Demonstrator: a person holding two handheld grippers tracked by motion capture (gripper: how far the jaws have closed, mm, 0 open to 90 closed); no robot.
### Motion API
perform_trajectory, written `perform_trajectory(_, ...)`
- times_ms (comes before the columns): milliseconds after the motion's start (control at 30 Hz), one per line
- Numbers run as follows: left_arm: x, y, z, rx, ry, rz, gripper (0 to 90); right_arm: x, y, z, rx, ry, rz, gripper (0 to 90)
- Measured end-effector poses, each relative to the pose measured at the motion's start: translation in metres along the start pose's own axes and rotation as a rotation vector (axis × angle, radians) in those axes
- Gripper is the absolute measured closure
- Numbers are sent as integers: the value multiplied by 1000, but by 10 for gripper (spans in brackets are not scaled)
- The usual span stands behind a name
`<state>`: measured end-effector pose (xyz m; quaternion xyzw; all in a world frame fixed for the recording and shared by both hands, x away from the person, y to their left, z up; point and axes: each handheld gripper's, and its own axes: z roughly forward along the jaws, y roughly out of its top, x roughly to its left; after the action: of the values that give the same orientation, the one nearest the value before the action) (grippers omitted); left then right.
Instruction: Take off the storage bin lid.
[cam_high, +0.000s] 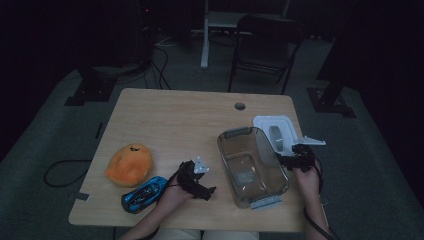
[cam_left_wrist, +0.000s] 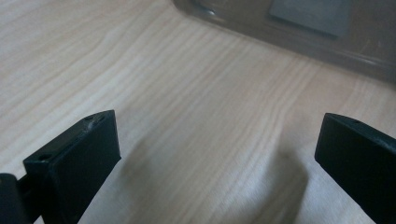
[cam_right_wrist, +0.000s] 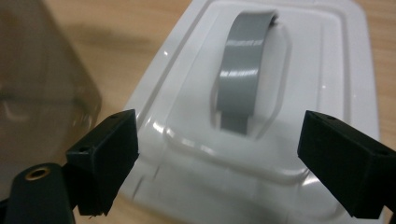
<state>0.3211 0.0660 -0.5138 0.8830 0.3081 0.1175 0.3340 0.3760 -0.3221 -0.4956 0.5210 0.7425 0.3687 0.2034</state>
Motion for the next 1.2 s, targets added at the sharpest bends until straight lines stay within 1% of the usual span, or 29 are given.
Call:
perform_trajectory(33, 0, 2, 1, -3, 3, -5, 6, 1, -3, -1, 9, 11, -5, 121)
perform_trajectory(100, 0, 4, 1, -2, 9, -2, 6, 2, -6, -1, 16, 18, -13, 121)
perform_trajectory(233, 2, 12, 5, 8, 19, -3, 6, 13, -19, -4, 36, 9, -62, 130)
perform_trajectory(267, 2, 12, 5, 8, 19, -3, 6, 13, -19, -4, 36, 9, -62, 130)
perform_trajectory(300, 3, 17, 8, 12, 26, -5, 6, 15, -21, -4, 41, 8, -72, 130)
perform_trajectory(333, 3, 19, 8, 15, 29, -2, 6, 19, -26, -5, 43, 21, -74, 130)
perform_trajectory(433, 4, 27, 11, 29, 34, 5, 6, 24, -32, -7, 46, 36, -75, 130)
perform_trajectory(467, 4, 27, 11, 29, 34, 5, 6, 24, -32, -7, 46, 36, -75, 130)
perform_trajectory(500, 6, 31, 11, 27, 42, 8, 6, 26, -34, -9, 44, 37, -80, 139)
perform_trajectory(567, 7, 36, 12, 30, 39, 11, 6, 30, -39, -11, 49, 63, -65, 139)
perform_trajectory(667, 9, 39, 13, 40, 46, 21, 6, 37, -42, -12, 63, 82, -79, 139)
perform_trajectory(733, 11, 40, 12, 45, 50, 26, 6, 43, -44, -14, 59, 93, -94, 139)
perform_trajectory(767, 12, 40, 12, 48, 52, 28, 6, 47, -45, -14, 65, 105, -100, 141)
perform_trajectory(800, 13, 39, 11, 53, 59, 32, 6, 50, -45, -15, 66, 104, -109, 144)
perform_trajectory(833, 15, 39, 10, 56, 65, 37, 6, 54, -46, -16, 64, 89, -118, 148)
perform_trajectory(867, 17, 39, 9, 60, 68, 38, 6, 58, -46, -17, 65, 84, -123, 149)
perform_trajectory(1033, 29, 37, 7, 76, 80, 33, 6, 71, -51, -19, 73, 122, -130, 148)
perform_trajectory(1100, 34, 36, 7, 83, 86, 37, 6, 78, -53, -19, 75, 132, -142, 148)
perform_trajectory(1200, 44, 37, 6, 95, 81, 38, 6, 89, -55, -19, 75, 139, -174, 149)
